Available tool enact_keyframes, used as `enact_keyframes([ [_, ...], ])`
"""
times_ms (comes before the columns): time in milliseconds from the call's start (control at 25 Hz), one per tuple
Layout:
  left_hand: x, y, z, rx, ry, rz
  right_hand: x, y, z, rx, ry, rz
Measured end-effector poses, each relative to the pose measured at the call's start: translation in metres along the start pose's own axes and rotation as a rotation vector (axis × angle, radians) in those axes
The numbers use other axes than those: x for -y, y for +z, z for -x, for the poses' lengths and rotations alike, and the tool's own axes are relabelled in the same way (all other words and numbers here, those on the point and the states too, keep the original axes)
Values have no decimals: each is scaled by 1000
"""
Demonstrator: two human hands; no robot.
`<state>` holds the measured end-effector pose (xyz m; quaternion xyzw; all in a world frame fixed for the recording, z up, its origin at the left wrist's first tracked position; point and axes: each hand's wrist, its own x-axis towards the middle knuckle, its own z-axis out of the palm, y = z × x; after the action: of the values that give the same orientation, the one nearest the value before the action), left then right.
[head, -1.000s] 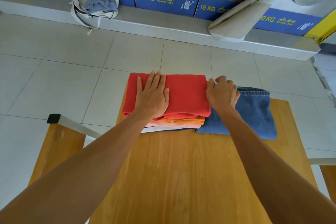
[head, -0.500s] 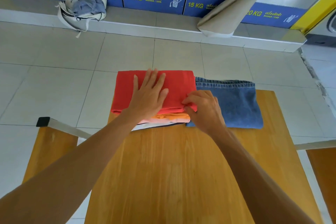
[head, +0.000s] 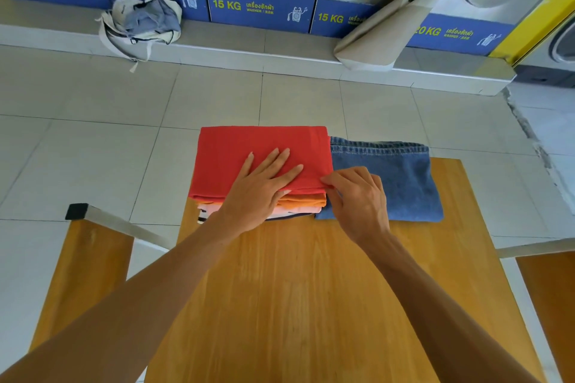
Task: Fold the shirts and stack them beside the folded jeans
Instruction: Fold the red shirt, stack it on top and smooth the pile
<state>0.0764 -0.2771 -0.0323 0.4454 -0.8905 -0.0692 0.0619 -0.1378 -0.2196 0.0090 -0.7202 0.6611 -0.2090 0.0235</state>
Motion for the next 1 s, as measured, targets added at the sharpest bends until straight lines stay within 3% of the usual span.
enact_keyframes([
  [200,-7,-5,3,-61,-33,71,6,-15,-12,107,110,-20],
  [360,-12,-17,1,-50,-14,132,29,-18,-68,-56,127,-237],
  [480,-17,-34,-3,-183,30,286,41,11,-107,189,121,-190],
  [560,-10,-46,-13,-339,-47,344,40,37,-108,389,242,-126],
  [640,8,-54,-26,-408,-182,303,36,58,-97,433,298,-68],
  [840,40,-20,-26,-59,-345,-4,34,74,-89,288,56,166],
  [1000,40,3,-17,-103,-354,-65,26,73,-72,313,71,167],
])
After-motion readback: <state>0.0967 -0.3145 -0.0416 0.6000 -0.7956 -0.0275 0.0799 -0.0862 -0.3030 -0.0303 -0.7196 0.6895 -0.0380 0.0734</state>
